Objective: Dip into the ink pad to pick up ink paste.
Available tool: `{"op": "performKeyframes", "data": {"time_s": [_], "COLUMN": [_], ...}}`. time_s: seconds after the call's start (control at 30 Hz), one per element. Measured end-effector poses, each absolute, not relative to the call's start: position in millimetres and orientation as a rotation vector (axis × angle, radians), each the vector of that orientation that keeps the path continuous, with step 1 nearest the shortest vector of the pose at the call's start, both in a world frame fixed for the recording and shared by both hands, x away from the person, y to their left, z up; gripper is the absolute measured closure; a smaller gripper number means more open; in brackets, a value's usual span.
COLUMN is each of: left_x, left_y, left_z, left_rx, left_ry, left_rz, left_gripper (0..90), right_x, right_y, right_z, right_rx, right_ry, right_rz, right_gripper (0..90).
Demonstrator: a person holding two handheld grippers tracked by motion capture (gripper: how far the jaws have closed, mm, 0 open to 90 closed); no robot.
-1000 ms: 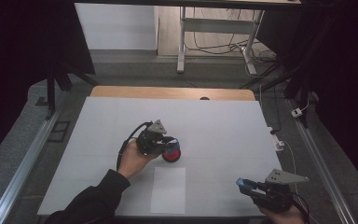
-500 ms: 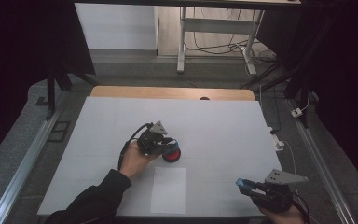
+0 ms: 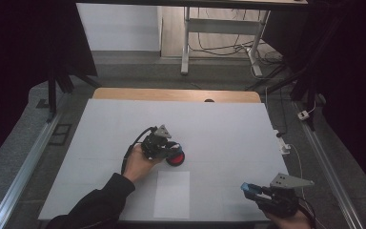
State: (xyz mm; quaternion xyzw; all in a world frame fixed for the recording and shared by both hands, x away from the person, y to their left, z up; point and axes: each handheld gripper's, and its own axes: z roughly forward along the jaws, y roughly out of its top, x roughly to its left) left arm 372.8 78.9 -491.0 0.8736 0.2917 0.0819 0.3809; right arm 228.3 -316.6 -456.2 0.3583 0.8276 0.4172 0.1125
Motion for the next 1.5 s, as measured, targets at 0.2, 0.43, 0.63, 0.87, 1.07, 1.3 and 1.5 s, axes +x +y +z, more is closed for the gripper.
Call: {"op": "performKeyframes", "data": {"time_s": [0.2, 0.43, 0.63, 0.87, 1.07, 1.3, 1.5], "left_x": [372.9, 369.7, 361.0, 362.2, 368.7, 376.0, 371.2], "left_y": [79.0, 76.5, 66.9, 68.0, 75.7, 85.6, 80.4], "left_z": [-492.0, -492.5, -490.5, -491.5, -494.1, -498.1, -496.5], "left_rx": [2.231, 2.239, 2.295, 2.274, 2.225, 2.162, 2.193], "left_ry": [0.750, 0.736, 0.693, 0.721, 0.764, 0.810, 0.790], "left_rz": [0.200, 0.231, 0.335, 0.310, 0.228, 0.130, 0.186], "left_gripper": [70.7, 70.9, 70.9, 70.9, 70.9, 70.8, 70.8], "right_x": [228.2, 228.2, 228.1, 228.1, 228.3, 228.4, 228.5], "right_y": [-316.2, -315.1, -314.6, -314.0, -313.6, -313.2, -313.0], "right_z": [-456.3, -456.6, -456.4, -456.6, -456.9, -457.1, -457.1], "right_rx": [1.052, 1.051, 1.049, 1.047, 1.046, 1.041, 1.040], "right_ry": [2.431, 2.432, 2.436, 2.439, 2.440, 2.445, 2.449], "right_rz": [1.220, 1.214, 1.197, 1.196, 1.193, 1.189, 1.182], "right_gripper": [68.4, 68.5, 68.5, 68.4, 68.4, 68.5, 68.4]}}
